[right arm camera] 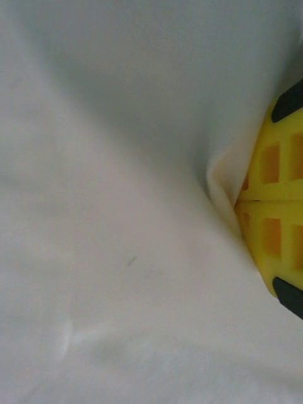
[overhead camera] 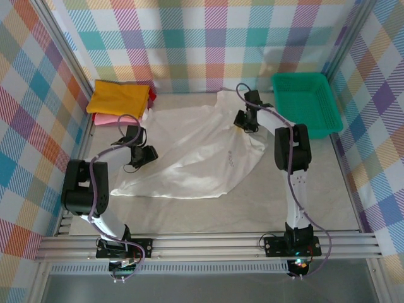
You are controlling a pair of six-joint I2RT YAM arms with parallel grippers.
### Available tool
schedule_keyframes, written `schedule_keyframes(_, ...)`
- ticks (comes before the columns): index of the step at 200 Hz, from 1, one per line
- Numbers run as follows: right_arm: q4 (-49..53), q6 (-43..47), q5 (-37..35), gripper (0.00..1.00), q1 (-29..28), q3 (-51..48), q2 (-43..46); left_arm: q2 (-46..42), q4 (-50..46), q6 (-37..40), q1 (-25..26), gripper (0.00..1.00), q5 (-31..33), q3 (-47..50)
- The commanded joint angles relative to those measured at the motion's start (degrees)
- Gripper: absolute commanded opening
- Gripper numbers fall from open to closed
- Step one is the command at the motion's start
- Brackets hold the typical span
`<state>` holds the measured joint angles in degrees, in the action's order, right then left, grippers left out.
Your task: Fold and stack the t-shirts
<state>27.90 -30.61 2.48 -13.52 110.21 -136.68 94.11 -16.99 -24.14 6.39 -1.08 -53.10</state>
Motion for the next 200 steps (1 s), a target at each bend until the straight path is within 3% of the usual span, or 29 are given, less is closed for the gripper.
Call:
schedule_keyframes(1, 8.0, 1.2, 1.1, 0.0, 0.3, 7.3, -1.4, -5.3, -5.3, 2.1, 1.8, 0.58, 1.6, -2.7)
schedule_keyframes(7, 8.3, 1.3, 1.3, 0.0, 0.2, 7.0, 0.4, -6.8, -6.7, 2.9, 2.6, 0.58, 2.4, -3.3)
schedule_keyframes(26, 7.4, 1.4, 3.4, 0.17, 0.3, 0.1, 9.7, -11.8, -9.6, 8.0, 7.6, 0.59, 4.7, -4.3)
schedule_keyframes(41, 2.4, 0.0, 5.1, 0.29, 0.2, -12.6, 20.3, -13.6, -10.6, 12.2, 14.4, 0.6, 7.3, -5.5)
schedule_keyframes(75, -6.6, -5.5, 6.6, 0.46, 1.0, -42.5, 40.5, -10.5, -5.8, 17.3, 24.6, 0.61, 2.2, -5.7)
schedule_keyframes(115, -9.7, -9.0, 9.9, 0.48, 3.5, -62.2, 53.3, -8.7, -1.5, 16.3, 25.8, 0.61, 2.5, -2.0)
schedule_keyframes(141, -13.7, -10.3, 17.1, 0.46, 3.4, -64.9, 50.1, -8.6, -0.2, 16.2, 25.8, 0.61, 3.5, -0.1)
schedule_keyframes(163, -17.1, -11.8, 17.1, 0.45, 2.8, -67.0, 48.6, -9.1, 0.3, 15.2, 25.8, 0.61, 4.1, 0.9)
schedule_keyframes(200, -24.1, -12.7, 19.0, 0.31, 1.6, -67.6, 43.9, -9.9, 0.6, 14.9, 25.8, 0.61, 2.8, 1.7)
